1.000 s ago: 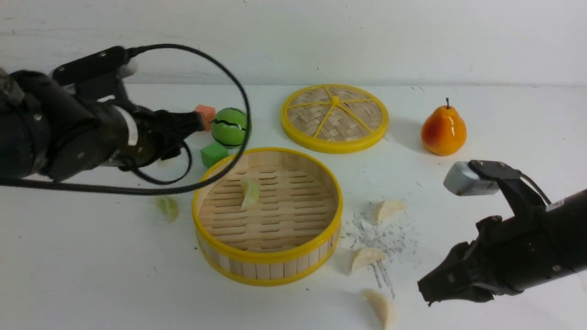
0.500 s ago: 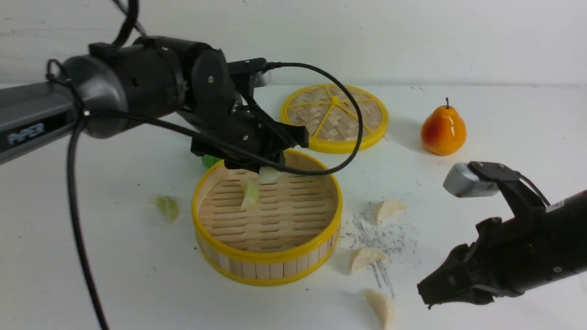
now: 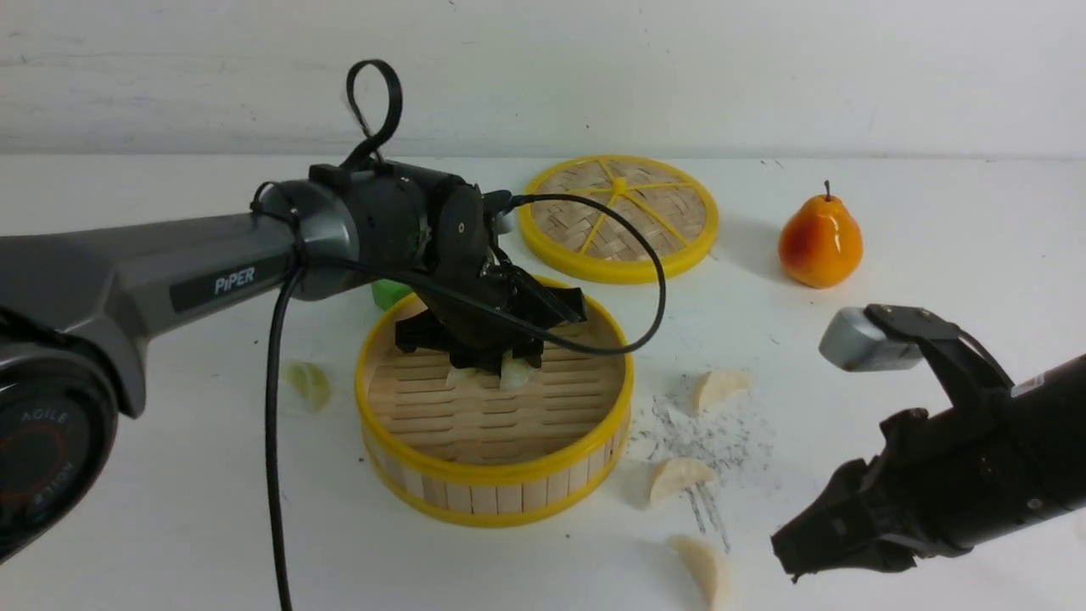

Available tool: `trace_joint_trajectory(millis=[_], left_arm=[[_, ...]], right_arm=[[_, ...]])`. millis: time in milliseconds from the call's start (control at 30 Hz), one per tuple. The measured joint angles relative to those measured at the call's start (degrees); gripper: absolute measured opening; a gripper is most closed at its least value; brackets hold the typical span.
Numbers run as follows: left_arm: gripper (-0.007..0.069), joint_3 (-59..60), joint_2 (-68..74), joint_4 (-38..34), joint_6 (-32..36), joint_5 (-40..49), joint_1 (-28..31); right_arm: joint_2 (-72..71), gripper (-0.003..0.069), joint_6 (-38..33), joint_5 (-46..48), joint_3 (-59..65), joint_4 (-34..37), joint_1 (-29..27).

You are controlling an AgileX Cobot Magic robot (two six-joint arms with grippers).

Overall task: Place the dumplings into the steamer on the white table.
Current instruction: 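Place the dumpling into the bamboo steamer basket with the left gripper, then reach for and grasp a dumpling on the table with the left gripper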

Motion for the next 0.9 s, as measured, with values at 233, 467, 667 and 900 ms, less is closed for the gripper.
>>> trace_joint_trajectory(millis=[233, 467, 667, 900], left_arm=[[0.0308, -0.1, -0.3, 0.9, -2.0, -0.3, 0.0], [0.0322, -0.1, -9.6, 6.6, -2.3, 0.3, 0.1], [0.026, 0.1, -19.0, 22.6, -9.4, 5.6, 0.1], [0.021, 10.7, -19.2, 30.8, -23.5, 3.4, 6.0]], right_arm=[[0.0, 0.0183, 0.0, -0.5, 0.0, 0.1, 0.0], [0.0, 0.0188, 0.0, -0.5, 0.0, 0.1, 0.0], [0.0, 0.0188, 0.0, -0.2, 0.0, 0.1, 0.0], [0.0, 0.0191, -0.1, -0.2, 0.0, 0.1, 0.0]])
